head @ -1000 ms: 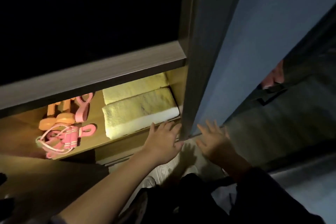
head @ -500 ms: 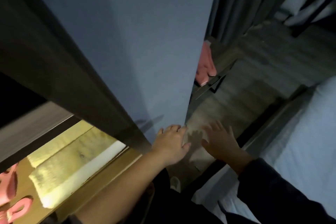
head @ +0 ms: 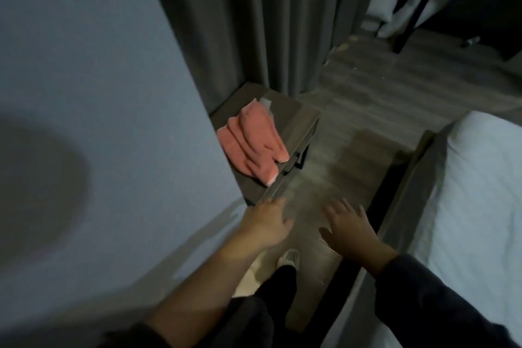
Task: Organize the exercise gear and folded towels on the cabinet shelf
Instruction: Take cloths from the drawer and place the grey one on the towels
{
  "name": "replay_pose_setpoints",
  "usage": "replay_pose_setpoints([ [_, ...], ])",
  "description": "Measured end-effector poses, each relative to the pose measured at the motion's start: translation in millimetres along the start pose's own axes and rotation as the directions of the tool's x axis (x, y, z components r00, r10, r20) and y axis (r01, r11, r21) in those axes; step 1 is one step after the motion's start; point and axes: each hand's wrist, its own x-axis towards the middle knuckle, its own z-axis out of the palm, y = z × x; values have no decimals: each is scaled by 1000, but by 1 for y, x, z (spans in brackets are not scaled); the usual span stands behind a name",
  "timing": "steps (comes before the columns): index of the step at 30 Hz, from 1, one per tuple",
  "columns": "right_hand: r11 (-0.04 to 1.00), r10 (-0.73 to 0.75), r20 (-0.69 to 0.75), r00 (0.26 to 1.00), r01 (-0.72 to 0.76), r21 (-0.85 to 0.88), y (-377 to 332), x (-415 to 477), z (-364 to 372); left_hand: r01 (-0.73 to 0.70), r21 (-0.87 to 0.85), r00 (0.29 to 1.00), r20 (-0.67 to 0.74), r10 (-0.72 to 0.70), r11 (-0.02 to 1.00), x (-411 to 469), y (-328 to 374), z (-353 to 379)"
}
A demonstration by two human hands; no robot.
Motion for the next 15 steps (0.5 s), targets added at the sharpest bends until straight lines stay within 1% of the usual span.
replay_pose_setpoints([
  [6, 998, -61, 16, 998, 61, -3, 23, 74, -56, 62, -131, 998, -23, -66, 990, 68, 6, -36],
  [9, 996, -91, 66, 994, 92, -2, 32, 108, -75, 98, -151, 995, -2, -99, 984, 90, 9, -42],
  [12, 988, -147, 123, 981, 151, -23, 41, 142, -96, 175, -159, 984, 20, -174, 972, 111, 12, -47],
  [15, 969, -236, 131, 963, 243, -39, 56, 184, -120, 274, -210, 961, 23, -276, 938, 140, 16, -50],
])
